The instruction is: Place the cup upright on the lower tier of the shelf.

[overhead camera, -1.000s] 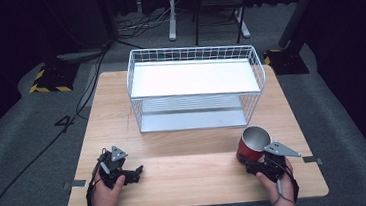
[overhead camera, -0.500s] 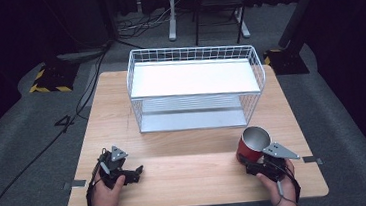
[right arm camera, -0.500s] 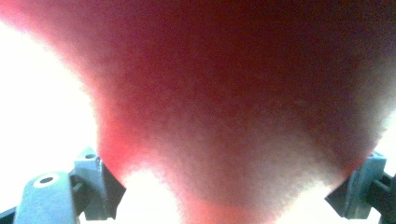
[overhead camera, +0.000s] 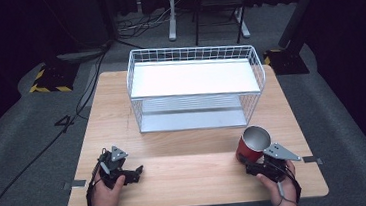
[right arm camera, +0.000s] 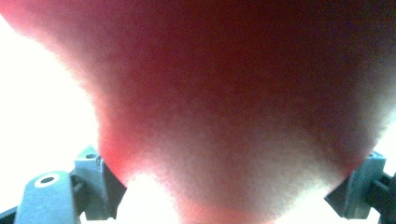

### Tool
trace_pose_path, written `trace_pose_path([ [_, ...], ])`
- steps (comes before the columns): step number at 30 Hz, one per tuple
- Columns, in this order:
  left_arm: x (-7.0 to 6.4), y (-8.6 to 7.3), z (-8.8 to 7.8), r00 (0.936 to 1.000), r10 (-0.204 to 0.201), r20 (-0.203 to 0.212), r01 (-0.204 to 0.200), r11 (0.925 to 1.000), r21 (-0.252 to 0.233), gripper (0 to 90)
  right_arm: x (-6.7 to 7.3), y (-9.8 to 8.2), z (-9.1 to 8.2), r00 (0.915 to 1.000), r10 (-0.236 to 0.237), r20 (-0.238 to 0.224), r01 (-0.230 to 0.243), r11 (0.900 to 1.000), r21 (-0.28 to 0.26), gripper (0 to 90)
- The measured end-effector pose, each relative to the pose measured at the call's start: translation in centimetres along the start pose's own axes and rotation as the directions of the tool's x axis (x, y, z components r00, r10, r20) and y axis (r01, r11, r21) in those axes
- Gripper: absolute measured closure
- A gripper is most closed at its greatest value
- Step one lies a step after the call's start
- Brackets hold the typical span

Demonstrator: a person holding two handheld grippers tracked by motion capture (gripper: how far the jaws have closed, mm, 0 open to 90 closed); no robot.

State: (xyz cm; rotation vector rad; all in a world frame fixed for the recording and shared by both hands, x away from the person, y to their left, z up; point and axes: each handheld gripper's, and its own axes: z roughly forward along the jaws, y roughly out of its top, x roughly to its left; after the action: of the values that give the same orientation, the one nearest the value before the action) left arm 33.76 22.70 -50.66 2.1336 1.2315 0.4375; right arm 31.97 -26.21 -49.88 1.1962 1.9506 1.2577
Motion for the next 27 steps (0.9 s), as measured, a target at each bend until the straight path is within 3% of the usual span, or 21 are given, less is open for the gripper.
trace_pose_path([
  [17,0.0,0.0,0.0,1.0,0.0,0.0,0.0,1.0,0.0,0.3,1.0,3.0,0.1,0.9982,-0.045,-0.04,0.043,0.997,-0.058,16.5],
  [27,0.0,0.0,0.0,1.0,0.005,-0.001,-0.005,1.0,-0.003,0.6,2.6,6.3,1.8,0.9885,-0.099,-0.114,0.092,0.993,-0.069,16.5],
])
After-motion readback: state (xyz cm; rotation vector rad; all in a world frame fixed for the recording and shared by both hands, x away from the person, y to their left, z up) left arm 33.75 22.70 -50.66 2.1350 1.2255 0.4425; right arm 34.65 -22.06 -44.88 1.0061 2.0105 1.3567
